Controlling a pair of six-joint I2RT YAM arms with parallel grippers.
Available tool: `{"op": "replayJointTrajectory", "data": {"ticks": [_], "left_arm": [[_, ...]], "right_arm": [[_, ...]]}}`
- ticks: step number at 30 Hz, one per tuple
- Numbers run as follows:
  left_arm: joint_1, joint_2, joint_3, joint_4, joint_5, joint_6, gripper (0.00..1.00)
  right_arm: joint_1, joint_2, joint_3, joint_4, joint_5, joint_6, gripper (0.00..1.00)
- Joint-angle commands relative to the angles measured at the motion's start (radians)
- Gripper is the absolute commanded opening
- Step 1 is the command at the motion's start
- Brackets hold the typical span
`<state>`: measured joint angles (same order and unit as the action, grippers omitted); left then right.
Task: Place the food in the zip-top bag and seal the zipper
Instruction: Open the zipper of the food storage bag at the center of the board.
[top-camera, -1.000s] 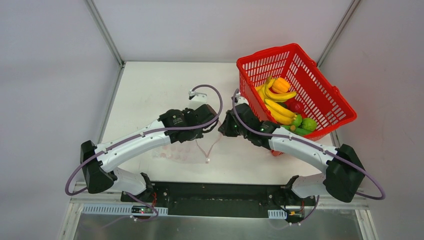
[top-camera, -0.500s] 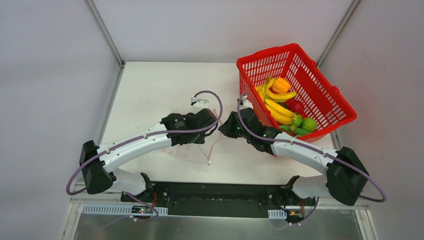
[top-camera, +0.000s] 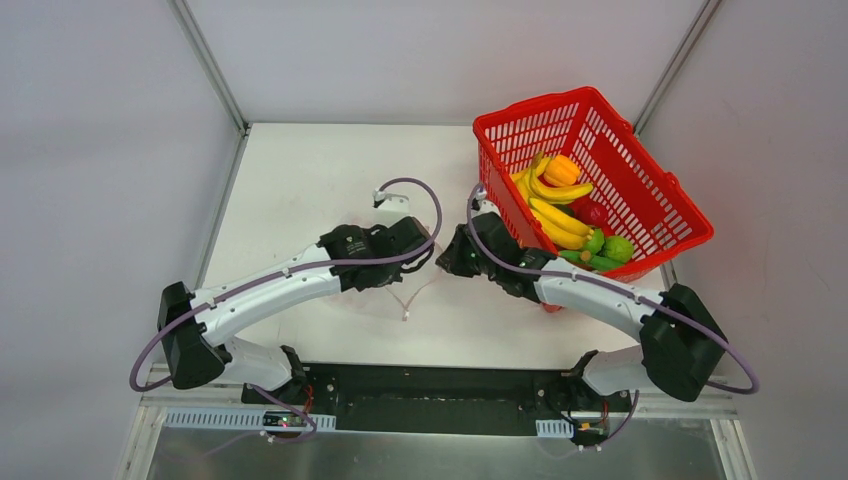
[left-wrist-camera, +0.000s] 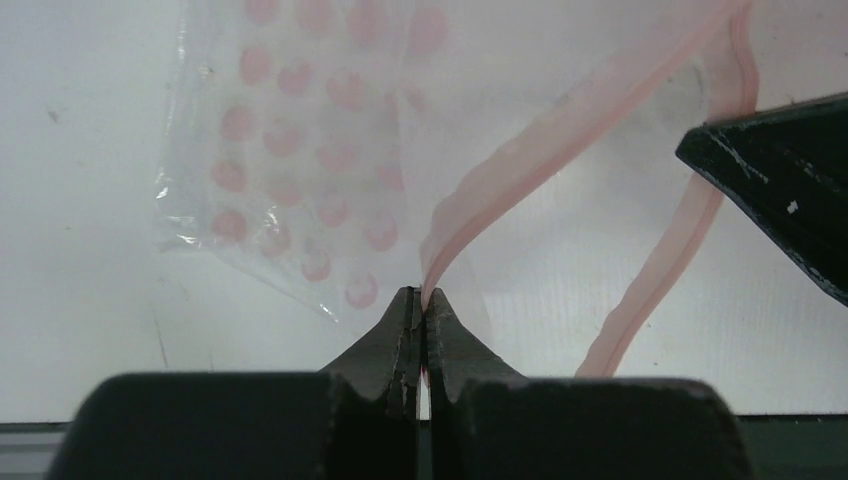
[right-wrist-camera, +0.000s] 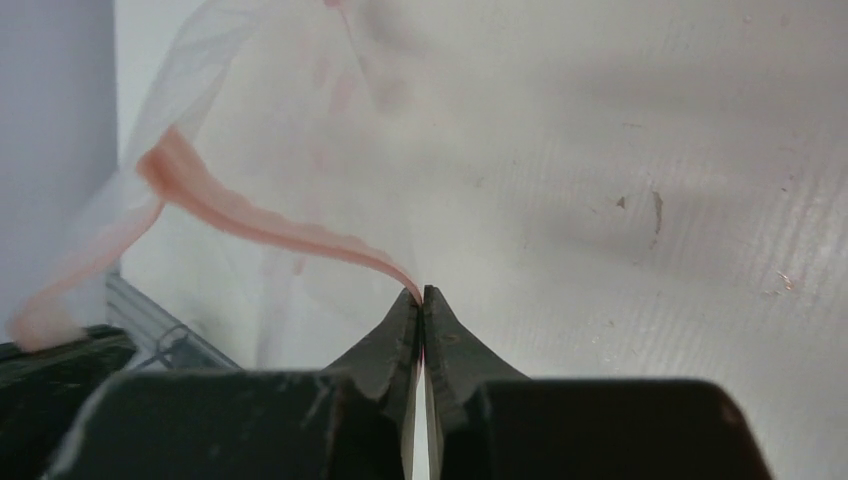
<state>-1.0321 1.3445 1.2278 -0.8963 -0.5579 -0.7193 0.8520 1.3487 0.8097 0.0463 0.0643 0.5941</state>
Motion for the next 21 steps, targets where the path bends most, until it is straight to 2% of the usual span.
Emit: {"op": "replayJointTrajectory", "data": {"ticks": [1, 5, 8, 9, 11, 14, 16, 21], "left_arm": [[0.024, -0.045, 0.080, -0.128, -0.162, -0.078, 0.00], [0.029, -0.035, 0.102, -0.086, -0.082, -0.041, 0.00], [0.030, -0.010, 0.108, -0.063, -0.033, -0.031, 0.00], [0.029, -0.002, 0.115, -0.070, -0.031, -0.033, 0.00], [0.033, 0.008, 0.120, -0.086, -0.035, -0.039, 0.00], [0.047, 0.000, 0.104, -0.088, -0.035, -0.057, 0.00], [0.059, -0.013, 0.082, -0.070, -0.021, -0.058, 0.00], [0.075, -0.036, 0.061, -0.046, -0.016, -0.054, 0.00]], "right_arm": [[-0.005, 0.037, 0.086, -0.141, 0.007, -0.105, 0.07], [-0.007, 0.072, 0.175, -0.194, -0.145, -0.212, 0.14], [-0.008, 0.063, 0.235, -0.219, -0.163, -0.242, 0.22], [-0.011, 0.056, 0.250, -0.226, -0.177, -0.249, 0.27], [-0.015, 0.034, 0.285, -0.249, -0.220, -0.269, 0.45], [-0.017, -0.009, 0.339, -0.312, -0.239, -0.300, 0.54], [-0.019, -0.045, 0.358, -0.349, -0.226, -0.328, 0.57], [-0.034, -0.156, 0.398, -0.411, -0.188, -0.412, 0.58]]}}
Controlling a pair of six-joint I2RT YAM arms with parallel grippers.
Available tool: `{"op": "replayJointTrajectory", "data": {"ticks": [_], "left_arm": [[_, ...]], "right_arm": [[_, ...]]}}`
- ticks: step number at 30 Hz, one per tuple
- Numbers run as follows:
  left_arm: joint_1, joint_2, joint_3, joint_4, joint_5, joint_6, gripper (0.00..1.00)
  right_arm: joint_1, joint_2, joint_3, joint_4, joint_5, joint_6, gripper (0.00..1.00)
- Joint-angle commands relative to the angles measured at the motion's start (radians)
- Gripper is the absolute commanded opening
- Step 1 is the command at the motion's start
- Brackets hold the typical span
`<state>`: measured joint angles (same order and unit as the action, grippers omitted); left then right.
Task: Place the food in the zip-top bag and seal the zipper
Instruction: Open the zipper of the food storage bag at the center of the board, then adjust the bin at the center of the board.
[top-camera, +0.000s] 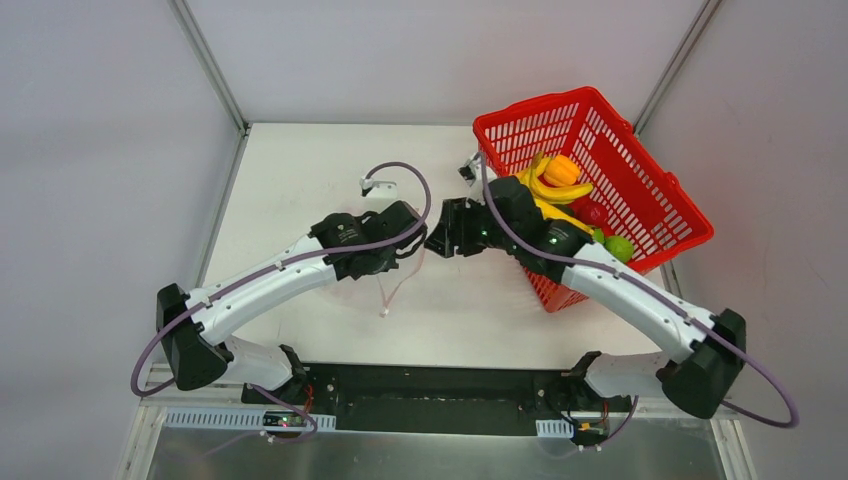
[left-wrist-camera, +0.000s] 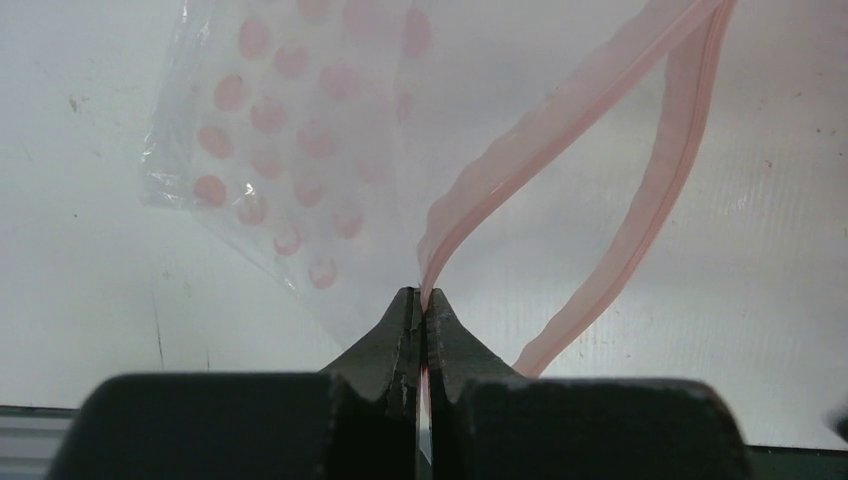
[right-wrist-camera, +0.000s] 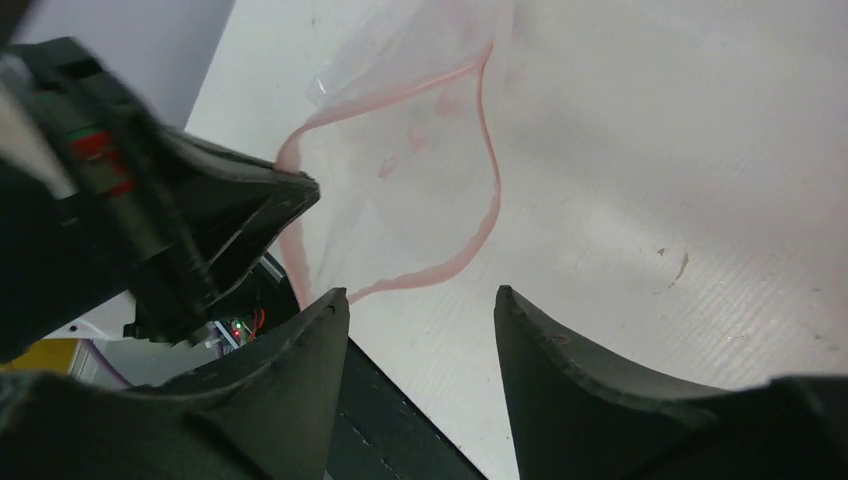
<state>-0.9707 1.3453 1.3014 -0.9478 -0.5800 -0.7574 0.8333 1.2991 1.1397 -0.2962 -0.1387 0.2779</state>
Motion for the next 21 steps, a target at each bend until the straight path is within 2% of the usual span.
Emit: {"op": "replayJointTrajectory", "data": {"ticks": [1, 5, 9, 12, 16, 18, 21], "left_arm": [[0.013, -0.040, -0.014, 0.011, 0.008, -0.012, 0.00], [0.013, -0.044, -0.018, 0.033, 0.022, 0.002, 0.00], [0.013, -0.041, -0.023, 0.043, 0.037, 0.013, 0.00], [0.013, -0.042, -0.029, 0.054, 0.050, 0.022, 0.00], [0.015, -0.047, -0.040, 0.073, 0.066, 0.035, 0.00], [0.014, -0.047, -0.039, 0.075, 0.066, 0.039, 0.00], [0.014, -0.046, -0.036, 0.076, 0.066, 0.044, 0.00]], "right_arm": [[-0.020, -0.129, 0.079, -0.072, 0.056, -0.107, 0.58], [-0.078, -0.211, 0.144, -0.078, 0.374, -0.128, 0.63], [-0.237, -0.215, 0.199, -0.094, 0.493, -0.186, 0.66], [-0.423, -0.164, 0.240, -0.150, 0.434, -0.199, 0.67], [-0.718, -0.034, 0.276, -0.212, 0.170, -0.131, 0.73], [-0.802, 0.042, 0.291, -0.223, 0.112, -0.086, 0.76], [-0.830, 0.150, 0.310, -0.232, 0.117, -0.056, 0.80]]}}
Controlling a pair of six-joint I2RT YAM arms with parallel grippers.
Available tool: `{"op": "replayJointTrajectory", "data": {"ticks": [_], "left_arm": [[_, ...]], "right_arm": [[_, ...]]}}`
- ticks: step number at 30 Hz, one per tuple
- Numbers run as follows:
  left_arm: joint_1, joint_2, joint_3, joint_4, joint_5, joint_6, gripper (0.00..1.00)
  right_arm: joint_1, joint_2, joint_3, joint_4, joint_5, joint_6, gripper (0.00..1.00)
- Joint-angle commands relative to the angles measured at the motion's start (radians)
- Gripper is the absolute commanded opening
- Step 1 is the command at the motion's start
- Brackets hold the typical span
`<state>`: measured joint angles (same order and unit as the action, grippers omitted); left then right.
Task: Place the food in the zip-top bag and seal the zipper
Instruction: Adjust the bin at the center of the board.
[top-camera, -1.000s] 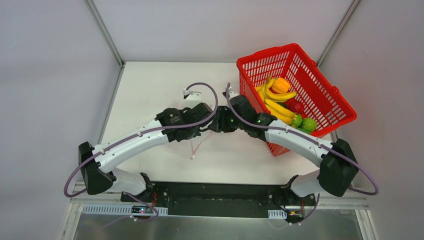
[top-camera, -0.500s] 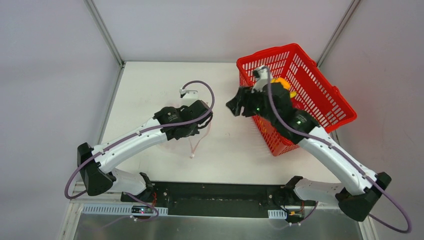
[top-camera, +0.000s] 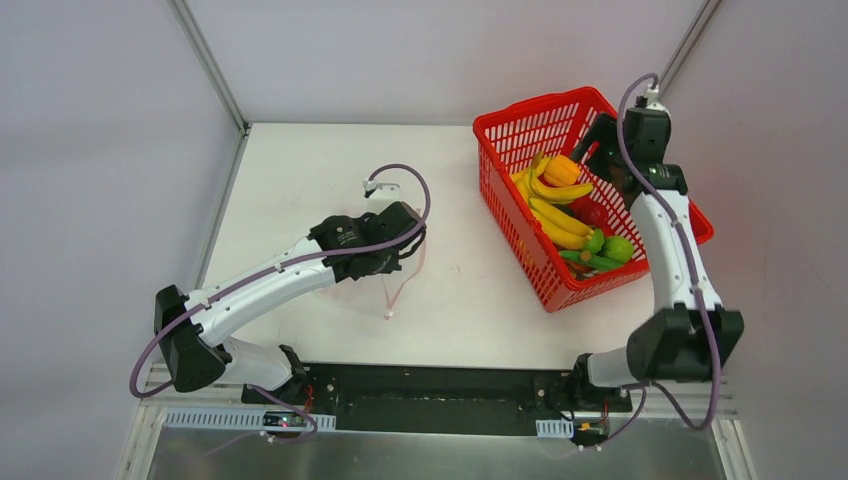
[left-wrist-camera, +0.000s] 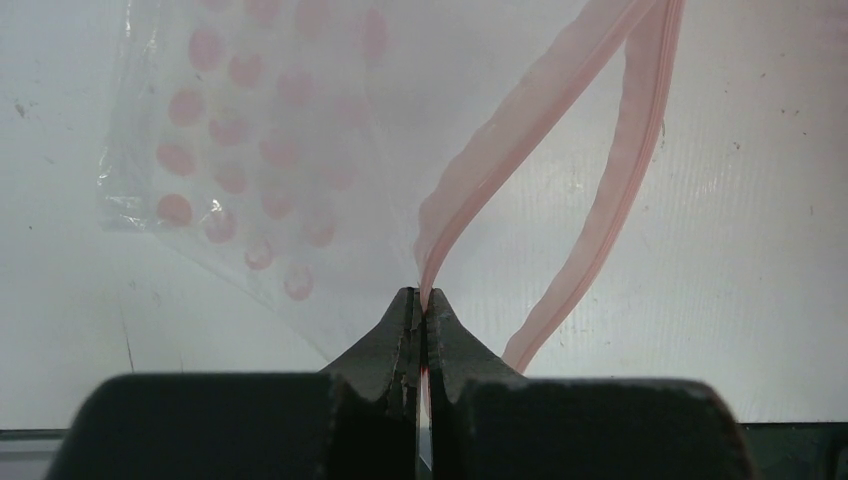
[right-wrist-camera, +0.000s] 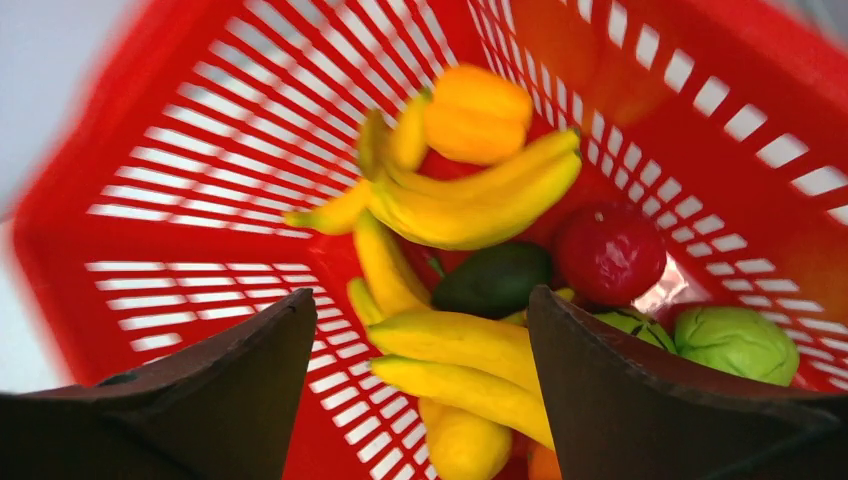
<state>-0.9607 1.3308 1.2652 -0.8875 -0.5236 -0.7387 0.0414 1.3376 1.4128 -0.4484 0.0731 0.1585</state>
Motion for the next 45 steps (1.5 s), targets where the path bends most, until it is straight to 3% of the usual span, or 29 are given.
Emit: {"op": "replayJointTrajectory", "data": {"ticks": [1, 4, 8, 12, 16, 24, 27, 32, 38, 41, 43, 45], "left_arm": [[0.004, -0.030, 0.001, 0.015, 0.010, 0.025, 0.00], [0.005, -0.035, -0.002, 0.012, 0.005, 0.024, 0.00], [0.007, -0.050, -0.012, 0.004, -0.007, 0.018, 0.00], [0.008, -0.069, -0.019, -0.001, -0.017, 0.014, 0.00], [0.009, -0.080, -0.019, -0.006, -0.023, 0.008, 0.00], [0.010, -0.112, -0.049, 0.002, -0.019, -0.010, 0.00], [0.011, -0.117, -0.052, -0.001, -0.016, -0.012, 0.00], [0.010, -0.132, -0.061, 0.000, -0.015, -0.012, 0.00], [0.010, -0.124, -0.060, 0.035, -0.009, 0.001, 0.00], [0.011, -0.116, -0.047, 0.026, -0.015, 0.000, 0.00], [0.010, -0.119, -0.045, 0.023, -0.015, -0.001, 0.00], [0.010, -0.131, -0.051, 0.017, -0.021, -0.011, 0.00]], "right_arm": [[-0.038, 0.140, 0.041, -0.083, -0.093, 0.073, 0.80], [-0.038, 0.200, 0.058, -0.134, -0.205, 0.074, 0.79], [0.006, 0.133, -0.058, -0.088, -0.353, 0.073, 0.78], [0.144, 0.088, -0.070, -0.167, -0.359, 0.030, 0.78], [0.261, 0.074, -0.077, -0.109, -0.356, 0.084, 0.79], [0.429, 0.240, 0.046, 0.005, -0.283, 0.212, 0.80], [0.448, 0.304, 0.108, 0.032, -0.282, 0.226, 0.80], [0.414, 0.319, 0.163, -0.047, -0.041, 0.126, 0.85], [0.367, 0.166, 0.043, -0.021, -0.206, 0.067, 0.84], [0.369, 0.076, -0.005, 0.107, -0.351, 0.055, 0.86], [0.383, 0.074, 0.032, 0.117, -0.428, 0.032, 0.87], [0.421, 0.109, 0.102, 0.058, -0.400, 0.007, 0.87]]}}
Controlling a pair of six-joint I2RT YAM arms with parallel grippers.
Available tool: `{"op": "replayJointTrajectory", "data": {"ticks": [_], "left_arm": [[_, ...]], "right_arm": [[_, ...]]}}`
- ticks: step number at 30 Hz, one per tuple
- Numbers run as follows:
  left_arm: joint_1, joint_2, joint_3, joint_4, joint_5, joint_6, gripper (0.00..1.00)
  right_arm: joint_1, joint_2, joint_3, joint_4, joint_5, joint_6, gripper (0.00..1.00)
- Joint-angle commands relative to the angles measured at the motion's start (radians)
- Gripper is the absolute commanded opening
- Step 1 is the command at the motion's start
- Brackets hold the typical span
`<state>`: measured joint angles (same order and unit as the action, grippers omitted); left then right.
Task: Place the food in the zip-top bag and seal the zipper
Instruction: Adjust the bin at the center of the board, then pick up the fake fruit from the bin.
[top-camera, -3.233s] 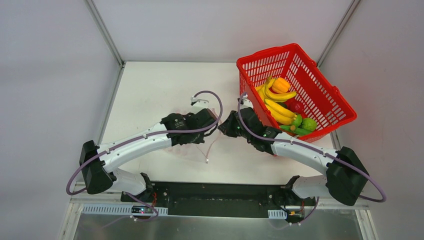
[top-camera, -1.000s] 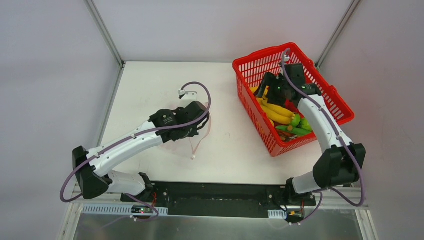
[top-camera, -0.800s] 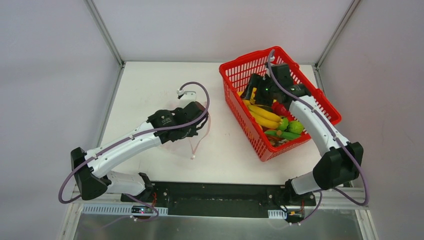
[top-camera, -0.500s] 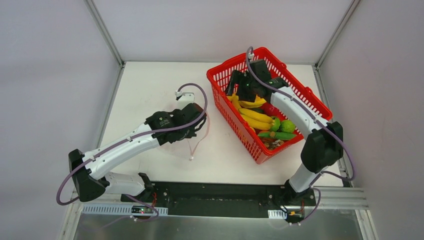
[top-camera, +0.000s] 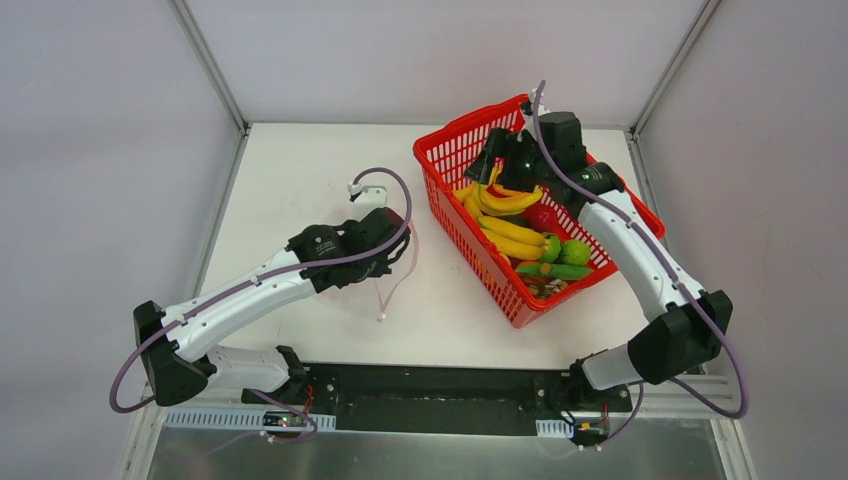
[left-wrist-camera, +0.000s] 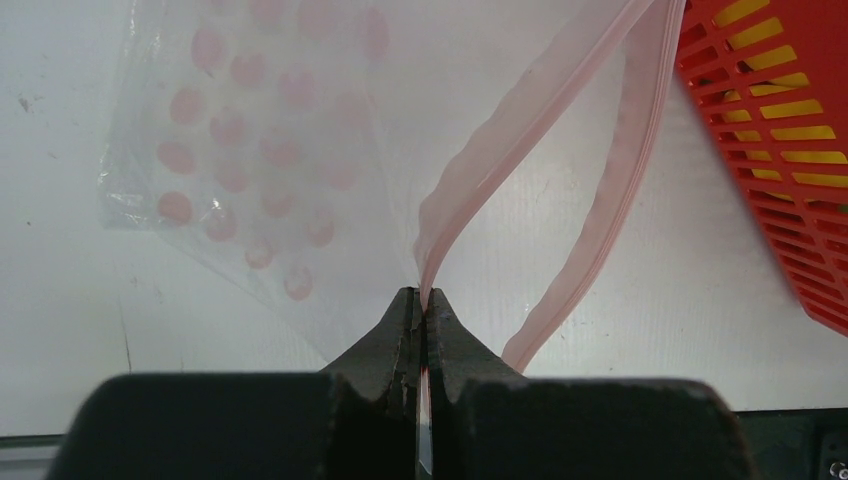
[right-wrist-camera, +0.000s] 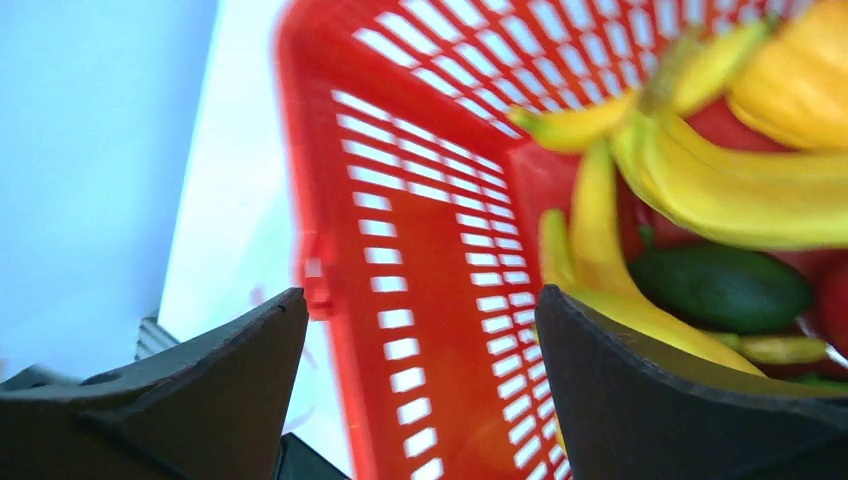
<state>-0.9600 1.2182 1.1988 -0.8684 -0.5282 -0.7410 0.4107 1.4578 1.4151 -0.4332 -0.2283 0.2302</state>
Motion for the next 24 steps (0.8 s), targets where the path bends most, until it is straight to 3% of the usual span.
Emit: {"op": "replayJointTrajectory", "data": {"ticks": [1, 5, 10, 16, 18, 24], "left_arm": [[0.009, -0.026, 0.011, -0.006, -0.022, -0.018, 0.00], [0.010, -0.074, -0.019, -0.012, -0.048, -0.043, 0.00], [0.010, -0.128, -0.044, -0.020, -0.066, -0.059, 0.00], [0.010, -0.141, -0.057, -0.022, -0.066, -0.058, 0.00], [0.009, -0.137, -0.056, -0.025, -0.066, -0.057, 0.00], [0.010, -0.127, -0.050, -0.016, -0.060, -0.055, 0.00]], "right_arm": [[0.078, 0.007, 0.126, 0.024, -0.078, -0.092, 0.88], [0.143, 0.064, 0.175, 0.052, -0.087, -0.107, 0.89], [0.215, 0.249, 0.364, -0.103, 0.146, -0.209, 0.94], [0.221, 0.454, 0.524, -0.175, 0.393, -0.241, 0.98], [0.201, 0.492, 0.562, -0.169, 0.505, -0.201, 0.99], [0.003, 0.490, 0.567, -0.116, 0.423, 0.047, 0.98]]}}
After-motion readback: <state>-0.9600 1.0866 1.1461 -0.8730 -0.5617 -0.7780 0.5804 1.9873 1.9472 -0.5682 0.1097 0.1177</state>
